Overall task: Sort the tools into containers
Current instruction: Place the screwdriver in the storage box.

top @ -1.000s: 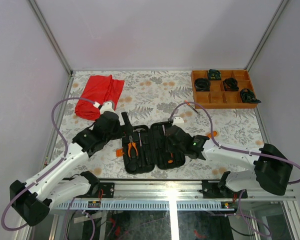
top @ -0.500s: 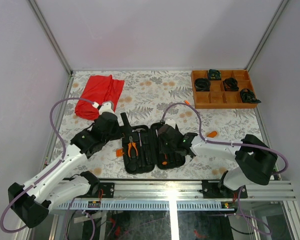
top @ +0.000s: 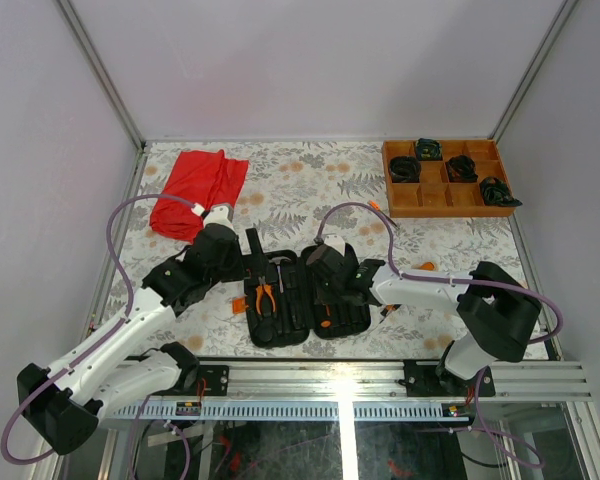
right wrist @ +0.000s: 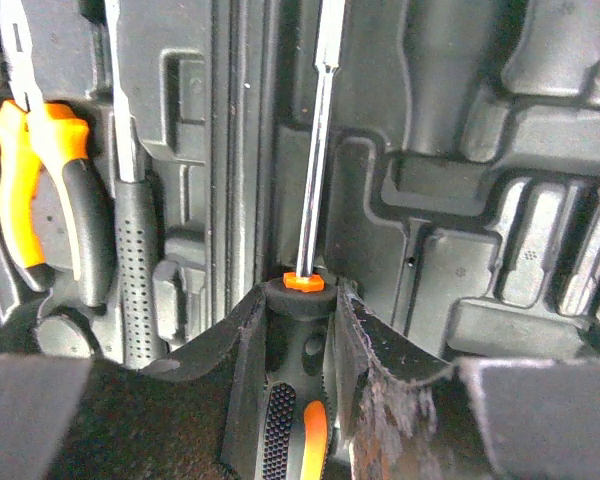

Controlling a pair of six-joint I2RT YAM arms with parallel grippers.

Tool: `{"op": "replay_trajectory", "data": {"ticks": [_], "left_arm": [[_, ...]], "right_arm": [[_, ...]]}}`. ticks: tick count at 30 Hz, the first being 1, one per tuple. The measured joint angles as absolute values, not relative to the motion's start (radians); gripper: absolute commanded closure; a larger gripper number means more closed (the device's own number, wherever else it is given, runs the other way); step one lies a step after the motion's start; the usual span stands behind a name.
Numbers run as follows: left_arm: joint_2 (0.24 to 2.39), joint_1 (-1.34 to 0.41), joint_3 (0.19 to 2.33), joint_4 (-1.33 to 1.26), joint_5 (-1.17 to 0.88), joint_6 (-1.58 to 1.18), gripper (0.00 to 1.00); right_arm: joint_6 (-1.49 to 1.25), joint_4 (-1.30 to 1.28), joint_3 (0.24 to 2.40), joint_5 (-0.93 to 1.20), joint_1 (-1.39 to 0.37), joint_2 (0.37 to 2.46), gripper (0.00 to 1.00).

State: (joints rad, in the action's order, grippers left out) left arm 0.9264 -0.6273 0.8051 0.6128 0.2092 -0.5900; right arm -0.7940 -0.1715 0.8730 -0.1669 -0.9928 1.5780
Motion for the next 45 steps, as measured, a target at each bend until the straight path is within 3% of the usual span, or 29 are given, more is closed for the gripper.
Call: {"op": "replay_trajectory", "data": {"ticks": [11,22,33,45], "left_arm": [[0.936,-0.627,0.805,0.612,0.193,-0.588,0.00],[0.937,-0.627,0.805,0.612,0.186,-0.588,0.00],[0.933,-0.627,0.805,0.612,0.183,-0.586,0.00],[0.856,-0.627,0.783,0.598,0.183,-0.586,0.00]], "right_arm": [[-0.795,-0.216,0.880,-0.162,-0.993,1.578,0.62],[-0.791,-0.243,0.880,-0.147,-0.993,1.543,0.54],[-0.759,-0.286,0.896,-0.172,-0.993,1.464,0.59],[-0.699,-0.241,0.835,-0.125,-0.993,1.377,0.71]]}}
